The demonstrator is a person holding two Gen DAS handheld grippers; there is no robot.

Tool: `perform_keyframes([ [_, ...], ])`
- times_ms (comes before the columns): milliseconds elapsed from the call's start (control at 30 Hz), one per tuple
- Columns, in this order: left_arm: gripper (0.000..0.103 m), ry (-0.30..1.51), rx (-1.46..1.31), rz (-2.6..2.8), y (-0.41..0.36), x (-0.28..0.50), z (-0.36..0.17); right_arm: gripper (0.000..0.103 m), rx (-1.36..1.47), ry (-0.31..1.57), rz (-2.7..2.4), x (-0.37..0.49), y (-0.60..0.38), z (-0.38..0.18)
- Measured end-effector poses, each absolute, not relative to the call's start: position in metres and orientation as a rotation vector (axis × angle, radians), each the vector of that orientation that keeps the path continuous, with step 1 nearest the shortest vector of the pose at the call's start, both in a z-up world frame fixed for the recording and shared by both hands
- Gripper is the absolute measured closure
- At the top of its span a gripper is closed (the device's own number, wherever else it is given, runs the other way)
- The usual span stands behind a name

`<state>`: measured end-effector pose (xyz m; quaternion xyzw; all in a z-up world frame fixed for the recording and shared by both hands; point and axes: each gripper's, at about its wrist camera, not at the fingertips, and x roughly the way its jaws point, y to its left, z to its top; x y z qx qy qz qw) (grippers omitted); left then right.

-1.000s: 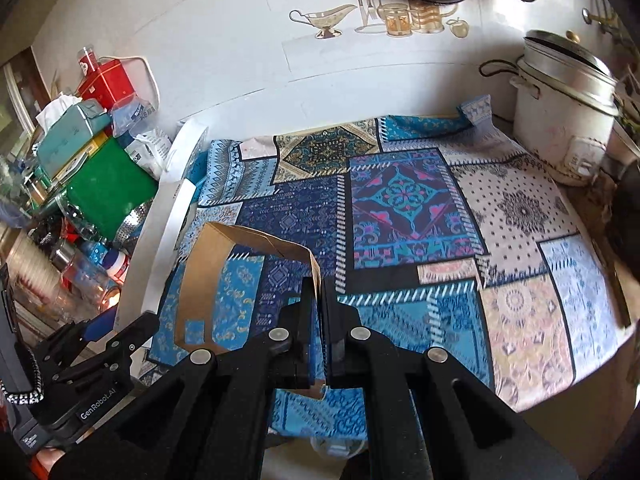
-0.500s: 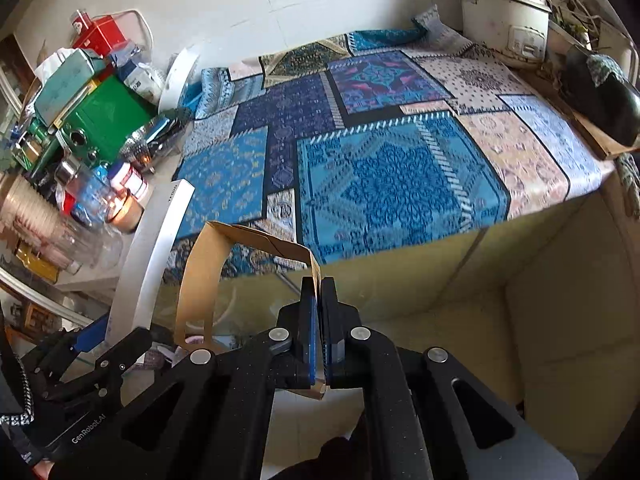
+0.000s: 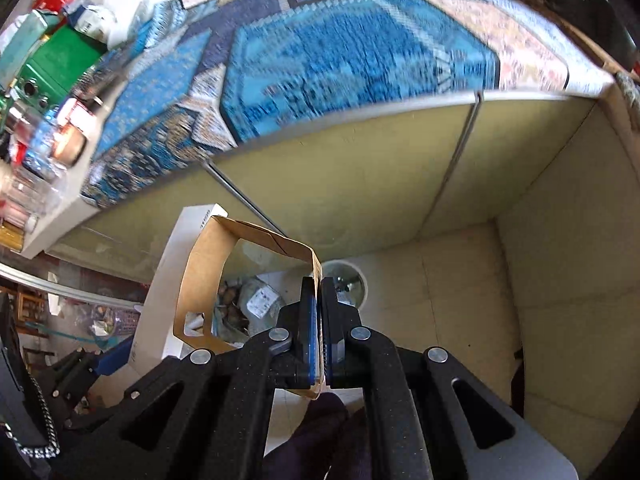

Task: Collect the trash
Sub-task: 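Carry the white box and cardboard box down toward the white bin, then open the left gripper over the bin while the right gripper releases the cardboard box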

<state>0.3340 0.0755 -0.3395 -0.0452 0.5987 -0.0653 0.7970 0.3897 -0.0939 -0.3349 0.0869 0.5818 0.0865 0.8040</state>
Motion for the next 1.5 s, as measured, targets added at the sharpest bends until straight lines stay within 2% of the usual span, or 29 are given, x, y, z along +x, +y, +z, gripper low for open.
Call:
perform_keyframes([
  [200, 0.053, 1.397, -0.129, -0.080, 0.068, 0.346, -0.442, 0.100, 0.196, 1.338, 0.168, 0.410, -0.108, -0.426],
  [600, 0.053, 1.526, -0.275, -0.023, 0.078, 0.386, -0.664, 0.100, 0.155, 1.469, 0.194, 0.450, -0.090, -0.643],
  [867, 0.053, 1.635, -0.329, -0.024, 0.082, 0.413, -0.781, 0.100, 0.126, 1.575, 0.196, 0.460, -0.056, -0.744],
  [1100, 0.052, 1.673, -0.373, -0.043, 0.085, 0.433, -0.828, 0.100, 0.120, 1.629, 0.198, 0.477, -0.048, -0.796],
  [1267, 0.052, 1.690, -0.322, -0.038, 0.081, 0.436, -0.840, 0.098, 0.101, 1.680, 0.230, 0.486, -0.044, -0.816],
  [1333, 0.052, 1.681, -0.324, -0.031, 0.082, 0.434, -0.838, 0.094, 0.090, 1.695, 0.231, 0.490, -0.045, -0.821],
  [1400, 0.052, 1.677, -0.338, -0.032, 0.086, 0.433, -0.833, 0.081, 0.089, 1.707, 0.239, 0.490, -0.045, -0.818],
  [1500, 0.052, 1.677, -0.322, -0.030, 0.086, 0.431, -0.821, 0.078, 0.082, 1.693, 0.253, 0.489, -0.049, -0.803],
])
